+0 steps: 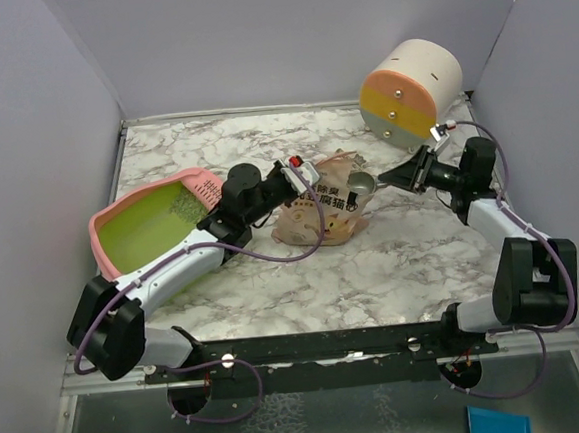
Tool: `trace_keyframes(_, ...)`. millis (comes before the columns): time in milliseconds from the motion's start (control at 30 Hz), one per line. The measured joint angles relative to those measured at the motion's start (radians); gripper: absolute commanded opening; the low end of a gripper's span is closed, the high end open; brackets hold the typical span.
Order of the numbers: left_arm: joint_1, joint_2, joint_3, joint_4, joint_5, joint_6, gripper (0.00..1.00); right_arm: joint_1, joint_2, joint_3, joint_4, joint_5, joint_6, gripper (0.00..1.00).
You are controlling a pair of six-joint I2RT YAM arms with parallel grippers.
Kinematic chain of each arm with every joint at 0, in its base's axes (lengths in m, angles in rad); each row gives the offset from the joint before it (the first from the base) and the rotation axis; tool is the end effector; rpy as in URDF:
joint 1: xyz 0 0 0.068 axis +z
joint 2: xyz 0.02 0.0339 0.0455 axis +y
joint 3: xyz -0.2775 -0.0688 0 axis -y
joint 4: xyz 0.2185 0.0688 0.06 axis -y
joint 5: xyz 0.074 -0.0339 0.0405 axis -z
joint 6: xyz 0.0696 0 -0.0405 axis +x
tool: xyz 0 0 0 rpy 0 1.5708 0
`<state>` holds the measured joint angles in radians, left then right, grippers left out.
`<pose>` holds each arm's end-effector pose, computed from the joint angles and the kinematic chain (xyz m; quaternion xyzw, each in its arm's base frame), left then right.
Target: Fill the litter box with clean litter
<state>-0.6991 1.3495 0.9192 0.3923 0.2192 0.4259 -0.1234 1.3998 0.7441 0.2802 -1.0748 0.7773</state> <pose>0.2387 -0.2204 0.3422 0.4461 0.5653 -0.1719 0.6722 0.2876 0.0260 0.2620 0.0498 0.7647 0.5560 0.3219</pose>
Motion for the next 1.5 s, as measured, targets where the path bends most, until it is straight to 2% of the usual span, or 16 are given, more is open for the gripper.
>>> trace_keyframes(467,0.01,-0.091,-0.058,-0.026,-0.001,-0.016,0.0,-0.025,-0.011,-0.032,0.2,-0.061,0.198,0.01)
trace_keyframes(767,0.011,-0.106,-0.063,-0.041,-0.01,-0.032,0.0,-0.057,-0.06,-0.031,0.23,-0.076,0.23,0.01)
trace_keyframes(867,0.012,-0.106,-0.063,-0.041,-0.013,-0.04,0.08,-0.073,-0.086,-0.031,0.213,-0.076,0.217,0.01)
trace_keyframes(1067,0.013,-0.109,-0.063,-0.042,-0.015,-0.076,0.15,-0.091,-0.136,-0.033,0.171,-0.074,0.18,0.01)
trace_keyframes(1333,0.019,-0.206,-0.05,-0.016,-0.01,-0.141,0.24,-0.095,-0.149,-0.094,0.159,-0.054,0.167,0.01)
trace_keyframes(1500,0.022,-0.28,-0.033,0.03,-0.007,-0.165,0.25,-0.108,-0.171,-0.113,0.13,-0.026,0.161,0.01)
